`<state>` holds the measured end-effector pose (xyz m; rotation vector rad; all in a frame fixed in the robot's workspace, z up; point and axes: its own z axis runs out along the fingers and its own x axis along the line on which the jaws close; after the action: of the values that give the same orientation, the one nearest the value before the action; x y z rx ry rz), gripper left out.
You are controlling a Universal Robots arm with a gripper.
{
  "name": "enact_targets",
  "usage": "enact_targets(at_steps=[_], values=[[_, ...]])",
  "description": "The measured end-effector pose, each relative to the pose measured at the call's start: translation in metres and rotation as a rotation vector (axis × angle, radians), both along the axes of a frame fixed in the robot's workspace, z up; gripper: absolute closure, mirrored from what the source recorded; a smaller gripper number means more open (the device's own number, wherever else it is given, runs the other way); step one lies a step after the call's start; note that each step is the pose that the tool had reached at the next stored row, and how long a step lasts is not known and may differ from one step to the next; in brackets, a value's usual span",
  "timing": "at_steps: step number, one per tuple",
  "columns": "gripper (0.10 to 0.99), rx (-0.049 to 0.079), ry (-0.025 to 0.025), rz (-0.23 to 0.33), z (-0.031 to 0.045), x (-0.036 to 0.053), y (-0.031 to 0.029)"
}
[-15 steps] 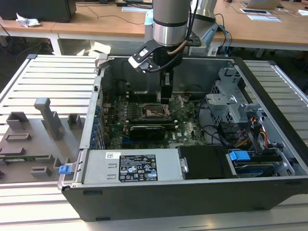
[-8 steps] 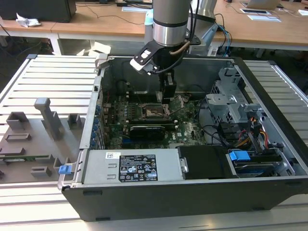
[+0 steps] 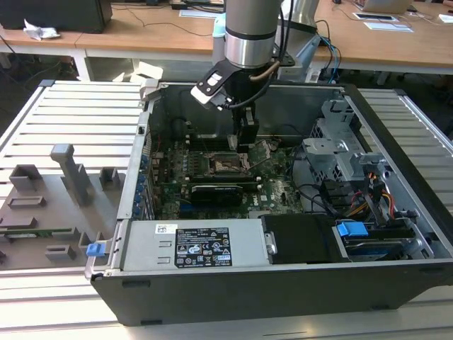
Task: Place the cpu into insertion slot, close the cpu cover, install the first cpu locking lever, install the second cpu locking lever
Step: 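Place the cpu into insertion slot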
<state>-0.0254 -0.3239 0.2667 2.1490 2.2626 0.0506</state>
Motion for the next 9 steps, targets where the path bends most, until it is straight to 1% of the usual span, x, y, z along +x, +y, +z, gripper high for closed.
enact_targets(at_steps=[1, 3, 7, 9], values=[[0.545, 0.000, 0.0001, 0.000, 0.0000, -0.0062, 0.0001], [0.545, 0.000, 0.0001, 0.000, -0.0001, -0.0152, 0.0006], [0.545, 0.000, 0.0000, 0.000, -0.0002, -0.0240, 0.0012], [0.545, 0.000, 0.0000, 0.000, -0.0003, -0.0303, 0.0013]])
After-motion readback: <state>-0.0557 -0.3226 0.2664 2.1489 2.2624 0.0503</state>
